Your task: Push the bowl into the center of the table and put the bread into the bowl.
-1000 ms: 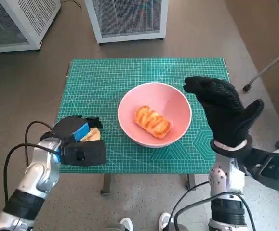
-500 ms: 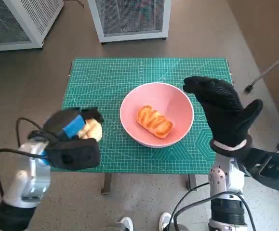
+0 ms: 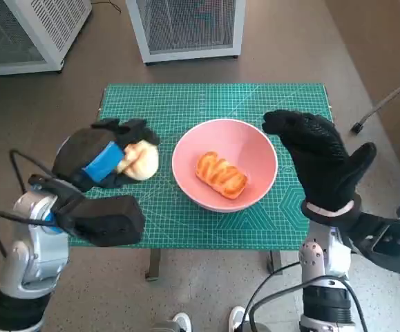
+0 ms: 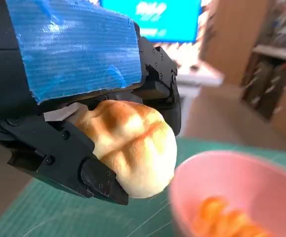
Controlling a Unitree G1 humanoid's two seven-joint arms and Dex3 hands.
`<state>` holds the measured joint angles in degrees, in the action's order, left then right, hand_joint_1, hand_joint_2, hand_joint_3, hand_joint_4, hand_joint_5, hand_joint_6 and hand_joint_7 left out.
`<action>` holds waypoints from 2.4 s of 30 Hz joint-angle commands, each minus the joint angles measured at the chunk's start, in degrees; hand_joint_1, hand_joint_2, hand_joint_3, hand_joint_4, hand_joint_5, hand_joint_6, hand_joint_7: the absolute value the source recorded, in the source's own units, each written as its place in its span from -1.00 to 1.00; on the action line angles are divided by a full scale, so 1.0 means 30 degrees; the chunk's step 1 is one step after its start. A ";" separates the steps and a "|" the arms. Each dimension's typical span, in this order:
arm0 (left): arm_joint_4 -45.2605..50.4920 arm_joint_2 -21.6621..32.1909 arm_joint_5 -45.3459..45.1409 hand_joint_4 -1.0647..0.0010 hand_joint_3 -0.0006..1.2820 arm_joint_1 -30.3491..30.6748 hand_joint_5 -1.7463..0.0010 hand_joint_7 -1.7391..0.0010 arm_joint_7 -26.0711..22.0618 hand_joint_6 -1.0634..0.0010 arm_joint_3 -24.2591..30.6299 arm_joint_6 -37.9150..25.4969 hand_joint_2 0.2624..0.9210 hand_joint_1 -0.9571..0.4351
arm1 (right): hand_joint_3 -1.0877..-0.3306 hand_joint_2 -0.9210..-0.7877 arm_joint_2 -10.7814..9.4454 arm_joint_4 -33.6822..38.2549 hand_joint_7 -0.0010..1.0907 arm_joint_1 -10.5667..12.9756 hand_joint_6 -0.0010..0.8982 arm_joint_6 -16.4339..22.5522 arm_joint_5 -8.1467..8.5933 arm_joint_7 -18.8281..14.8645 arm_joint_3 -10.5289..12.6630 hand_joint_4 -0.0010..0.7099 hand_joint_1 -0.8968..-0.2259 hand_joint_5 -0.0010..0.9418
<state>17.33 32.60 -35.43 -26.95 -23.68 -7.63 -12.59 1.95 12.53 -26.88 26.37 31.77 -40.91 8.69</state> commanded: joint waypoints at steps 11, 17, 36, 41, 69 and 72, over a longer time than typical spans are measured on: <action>-0.2540 -0.2815 -0.0564 -0.47 -0.96 -0.3951 -0.21 -0.32 0.1241 -0.24 -0.2849 0.2241 0.97 0.38 | 0.73 -0.73 0.0309 0.0286 0.26 0.0152 -0.91 0.0074 -0.0476 -0.0035 0.0070 -0.21 0.43 -0.99; -0.5594 -0.4014 -0.0339 -0.49 -0.96 -0.5140 -0.22 -0.33 0.2309 -0.18 -0.3689 0.3651 0.99 0.38 | 0.69 -0.61 0.0416 0.0255 0.27 0.0203 -0.92 0.0229 -0.0562 -0.0003 0.0107 -0.21 0.44 -0.99; -0.9505 -0.5579 -0.0256 0.31 -0.72 -0.5366 0.52 0.27 0.2088 0.46 -0.4787 0.3320 0.82 0.34 | 0.82 -0.97 0.0379 0.0549 0.17 0.0249 -0.87 0.0869 -0.0491 0.0055 0.0181 -0.19 0.39 -0.99; -0.9512 -0.5370 -0.0332 0.56 -0.82 -0.5238 0.92 0.56 0.2148 0.59 -0.4894 0.3561 0.83 0.02 | 0.85 -1.00 0.0279 0.0719 0.15 0.0178 -0.86 0.0981 -0.0512 0.0123 0.0196 -0.19 0.38 -0.99; -0.9823 -0.4976 0.6967 0.87 -0.86 -0.2231 1.00 0.74 0.3319 0.74 -0.0209 0.8207 1.00 -0.27 | 0.88 -1.00 -0.0128 0.1057 0.02 -0.0113 -0.76 0.1529 -0.1080 0.1349 0.0357 -0.22 0.35 -1.00; -0.9263 -0.5229 0.8605 0.87 -0.82 -0.1691 1.00 0.74 0.3107 0.72 0.0660 0.8692 1.00 -0.27 | 0.88 -1.00 -0.0084 0.1021 0.01 -0.0176 -0.76 0.1648 -0.1363 0.1649 0.0377 -0.23 0.34 -1.00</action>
<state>-13.10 17.27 -14.14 -33.36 -13.70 -8.36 11.41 1.82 14.82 -27.51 31.02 28.89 -37.13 9.62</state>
